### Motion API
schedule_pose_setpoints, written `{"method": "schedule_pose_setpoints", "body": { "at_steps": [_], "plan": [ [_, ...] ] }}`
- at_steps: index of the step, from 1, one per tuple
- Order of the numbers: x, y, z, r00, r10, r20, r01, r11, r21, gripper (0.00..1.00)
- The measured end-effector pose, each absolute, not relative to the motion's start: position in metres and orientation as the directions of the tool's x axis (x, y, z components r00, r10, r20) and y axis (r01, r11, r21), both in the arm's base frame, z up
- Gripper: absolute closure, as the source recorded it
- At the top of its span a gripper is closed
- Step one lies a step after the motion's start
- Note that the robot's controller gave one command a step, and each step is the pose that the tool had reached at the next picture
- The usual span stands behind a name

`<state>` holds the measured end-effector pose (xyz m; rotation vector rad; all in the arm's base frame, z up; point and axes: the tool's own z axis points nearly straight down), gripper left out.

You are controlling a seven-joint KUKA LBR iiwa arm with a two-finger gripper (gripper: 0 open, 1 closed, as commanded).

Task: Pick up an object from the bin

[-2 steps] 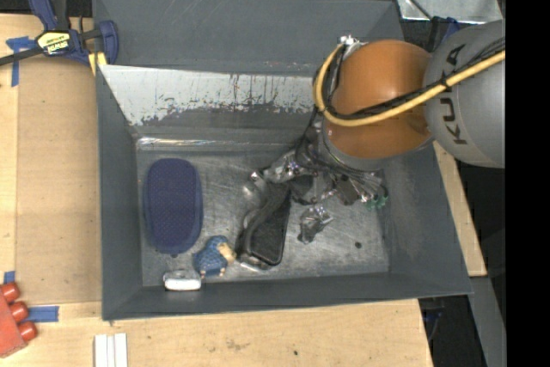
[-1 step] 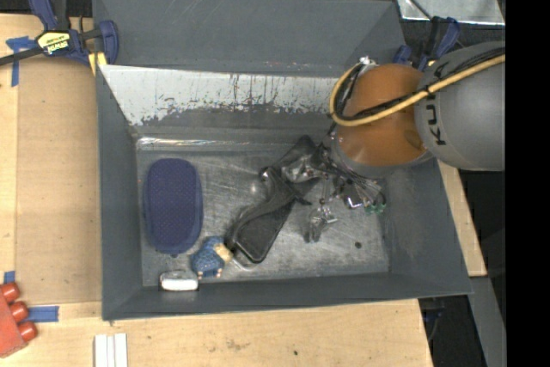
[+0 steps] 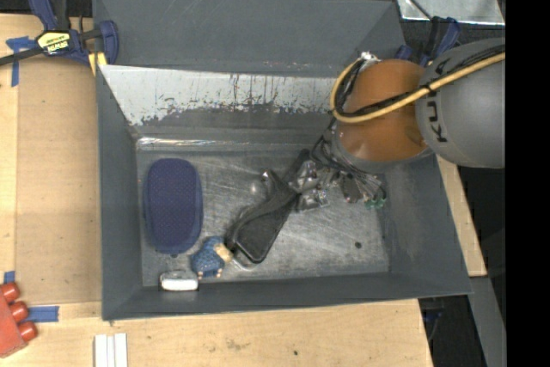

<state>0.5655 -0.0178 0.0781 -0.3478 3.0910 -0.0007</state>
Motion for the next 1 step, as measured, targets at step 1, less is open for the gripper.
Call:
{"method": "schedule_pose_setpoints", "body": {
  "at_steps": [1],
  "plan": [
    [0.566,-0.0147,0.2114,-0.976,-0.219,-0.013,-0.219,0.976,-0.003,1.0]
  ]
}}
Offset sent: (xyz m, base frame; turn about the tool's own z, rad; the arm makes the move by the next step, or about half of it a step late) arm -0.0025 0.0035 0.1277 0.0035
